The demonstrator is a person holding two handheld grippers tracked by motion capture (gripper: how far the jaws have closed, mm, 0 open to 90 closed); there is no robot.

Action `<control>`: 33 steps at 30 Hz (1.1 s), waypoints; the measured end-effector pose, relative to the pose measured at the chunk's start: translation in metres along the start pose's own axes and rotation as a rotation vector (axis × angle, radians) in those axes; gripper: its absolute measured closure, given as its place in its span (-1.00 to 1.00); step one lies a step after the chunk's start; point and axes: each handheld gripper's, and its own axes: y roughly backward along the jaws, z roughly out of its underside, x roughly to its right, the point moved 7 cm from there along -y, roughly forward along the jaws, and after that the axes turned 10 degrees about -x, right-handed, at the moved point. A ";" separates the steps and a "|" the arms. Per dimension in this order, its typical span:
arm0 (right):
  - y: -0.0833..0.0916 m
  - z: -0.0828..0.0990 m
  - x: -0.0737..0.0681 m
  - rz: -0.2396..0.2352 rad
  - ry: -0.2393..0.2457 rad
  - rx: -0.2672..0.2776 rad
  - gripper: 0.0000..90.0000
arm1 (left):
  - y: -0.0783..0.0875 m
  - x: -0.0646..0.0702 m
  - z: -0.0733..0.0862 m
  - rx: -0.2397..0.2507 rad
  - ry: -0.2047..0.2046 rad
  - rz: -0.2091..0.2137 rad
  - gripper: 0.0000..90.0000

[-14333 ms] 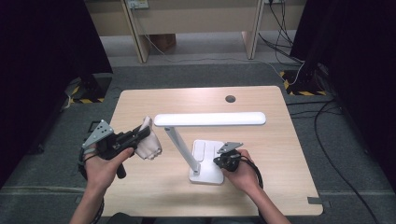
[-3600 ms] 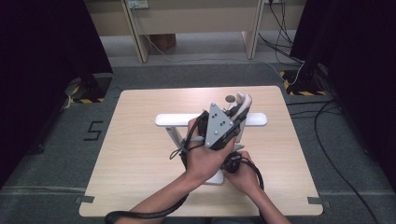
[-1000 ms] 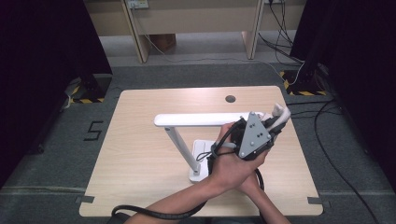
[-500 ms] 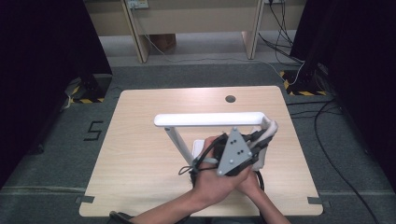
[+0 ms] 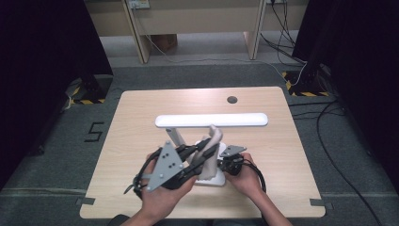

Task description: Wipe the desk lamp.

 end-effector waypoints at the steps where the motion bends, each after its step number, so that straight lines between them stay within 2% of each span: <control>1: 0.000 0.000 0.000 -0.001 0.000 0.000 1.00 | 0.006 -0.005 0.004 -0.002 0.009 -0.014 0.73; 6: 0.000 0.000 0.000 0.002 0.000 0.001 1.00 | 0.039 -0.032 0.023 -0.002 0.036 -0.101 0.73; 9: 0.000 0.000 0.000 -0.001 0.001 -0.003 1.00 | 0.051 -0.044 0.036 -0.007 0.057 -0.144 0.73; 14: 0.000 0.000 0.000 0.005 0.000 -0.002 1.00 | 0.061 -0.063 0.052 -0.014 0.110 -0.176 0.73; 18: 0.000 0.000 0.000 0.003 -0.002 -0.003 1.00 | 0.065 -0.075 0.063 -0.028 0.132 -0.207 0.73; 19: 0.000 0.000 0.000 0.001 -0.001 -0.002 1.00 | 0.064 -0.079 0.065 -0.024 0.126 -0.210 0.73; 20: 0.000 0.000 0.000 -0.001 -0.001 -0.003 1.00 | 0.063 -0.082 0.068 -0.030 0.142 -0.210 0.73; 22: 0.000 0.000 0.000 0.004 0.004 -0.003 1.00 | 0.060 -0.088 0.072 -0.039 0.145 -0.205 0.73; 26: 0.000 0.000 0.000 0.002 0.002 -0.001 1.00 | 0.054 -0.095 0.073 -0.040 0.157 -0.185 0.72; 28: 0.000 0.000 0.000 0.000 0.001 -0.002 1.00 | 0.051 -0.098 0.071 -0.031 0.136 -0.183 0.72; 29: 0.000 0.000 0.000 0.000 0.001 -0.002 1.00 | 0.050 -0.097 0.071 -0.035 0.142 -0.176 0.72; 30: 0.000 0.000 0.000 -0.001 -0.001 -0.004 1.00 | 0.049 -0.099 0.069 -0.025 0.124 -0.173 0.72; 33: 0.000 0.000 0.000 -0.001 -0.001 -0.003 1.00 | 0.045 -0.100 0.068 -0.019 0.124 -0.152 0.72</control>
